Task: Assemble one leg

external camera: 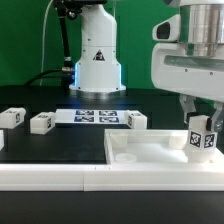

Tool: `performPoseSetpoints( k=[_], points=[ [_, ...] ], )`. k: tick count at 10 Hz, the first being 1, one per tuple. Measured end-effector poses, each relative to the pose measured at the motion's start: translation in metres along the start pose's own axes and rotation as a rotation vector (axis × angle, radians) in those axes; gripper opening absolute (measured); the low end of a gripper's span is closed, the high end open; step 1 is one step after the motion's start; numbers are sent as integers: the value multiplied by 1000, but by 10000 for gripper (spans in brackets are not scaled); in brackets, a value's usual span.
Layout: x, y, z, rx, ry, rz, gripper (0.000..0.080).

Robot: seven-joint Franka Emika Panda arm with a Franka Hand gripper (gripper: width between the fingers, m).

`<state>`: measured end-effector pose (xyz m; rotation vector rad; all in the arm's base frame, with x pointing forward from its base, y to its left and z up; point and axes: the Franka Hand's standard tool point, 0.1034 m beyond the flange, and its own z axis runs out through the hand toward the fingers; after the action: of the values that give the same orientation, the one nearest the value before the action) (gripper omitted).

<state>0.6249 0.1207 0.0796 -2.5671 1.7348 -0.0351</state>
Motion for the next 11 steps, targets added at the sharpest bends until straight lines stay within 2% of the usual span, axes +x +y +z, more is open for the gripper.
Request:
performPoseSetpoints(
  k=[4,6,7,8,9,10,11],
  points=[
    [-3,-1,-1,4,9,420,292],
    [-3,-1,-1,6,0,505,292],
    [-5,-1,-1,6,-8,569,348],
    [-6,-1,-1,6,-8,565,484],
    [-6,-1,0,6,-8,543,484],
    [-7,-1,0,6,-9,511,610],
    [-8,-1,0,6,-9,493,642]
  ],
)
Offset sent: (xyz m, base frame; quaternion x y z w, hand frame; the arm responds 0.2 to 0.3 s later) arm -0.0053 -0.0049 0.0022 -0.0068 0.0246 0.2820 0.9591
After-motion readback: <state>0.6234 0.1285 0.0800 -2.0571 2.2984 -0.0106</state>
